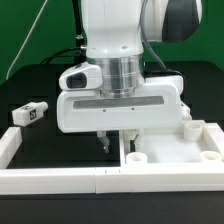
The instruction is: Assemble one leg
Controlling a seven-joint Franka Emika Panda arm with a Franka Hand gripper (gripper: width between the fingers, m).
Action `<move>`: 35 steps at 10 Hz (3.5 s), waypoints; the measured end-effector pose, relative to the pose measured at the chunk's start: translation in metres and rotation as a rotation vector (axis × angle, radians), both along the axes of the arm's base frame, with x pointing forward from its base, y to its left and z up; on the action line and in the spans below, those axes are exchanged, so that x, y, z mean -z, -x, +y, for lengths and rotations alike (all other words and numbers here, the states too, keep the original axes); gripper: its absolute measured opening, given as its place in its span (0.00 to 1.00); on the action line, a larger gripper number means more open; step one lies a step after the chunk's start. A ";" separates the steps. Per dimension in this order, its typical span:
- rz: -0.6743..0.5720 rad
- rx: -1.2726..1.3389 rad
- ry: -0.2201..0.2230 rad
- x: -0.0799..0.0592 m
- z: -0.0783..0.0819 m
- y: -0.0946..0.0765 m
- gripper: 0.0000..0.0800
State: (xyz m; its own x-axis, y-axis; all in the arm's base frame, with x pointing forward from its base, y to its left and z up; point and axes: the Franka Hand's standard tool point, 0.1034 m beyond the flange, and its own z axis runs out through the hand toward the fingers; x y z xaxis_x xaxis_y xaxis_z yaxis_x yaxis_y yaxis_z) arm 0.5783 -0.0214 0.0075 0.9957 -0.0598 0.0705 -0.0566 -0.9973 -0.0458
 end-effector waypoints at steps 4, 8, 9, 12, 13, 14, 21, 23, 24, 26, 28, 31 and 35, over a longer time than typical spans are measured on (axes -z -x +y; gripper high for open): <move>0.007 -0.057 -0.003 -0.036 0.012 0.040 0.79; 0.168 0.026 -0.062 -0.057 0.017 0.047 0.81; 0.215 0.041 -0.075 -0.059 0.020 0.046 0.81; 0.457 0.000 -0.065 -0.059 0.049 0.095 0.81; 0.513 -0.011 -0.055 -0.054 0.045 0.106 0.81; 0.610 -0.016 -0.049 -0.051 0.039 0.113 0.81; 1.027 -0.033 -0.072 -0.032 0.037 0.141 0.81; 1.013 -0.034 -0.072 -0.033 0.037 0.137 0.81; 1.015 -0.034 -0.072 -0.033 0.037 0.138 0.81; 1.017 -0.033 -0.071 -0.031 0.036 0.140 0.81; 1.019 -0.008 -0.054 -0.008 0.033 0.178 0.81; 1.026 -0.001 -0.048 -0.006 0.035 0.182 0.78; 1.027 -0.001 -0.048 -0.006 0.035 0.182 0.35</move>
Offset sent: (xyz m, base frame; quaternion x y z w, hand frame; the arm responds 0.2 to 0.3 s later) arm -0.0660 0.0017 0.0537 -0.0484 0.0174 -0.1171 0.9918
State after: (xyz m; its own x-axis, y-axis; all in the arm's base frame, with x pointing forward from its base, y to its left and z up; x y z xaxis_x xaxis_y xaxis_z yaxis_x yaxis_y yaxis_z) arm 0.3961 0.0137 0.0135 0.5745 -0.0391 -0.8176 -0.0901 -0.9958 -0.0157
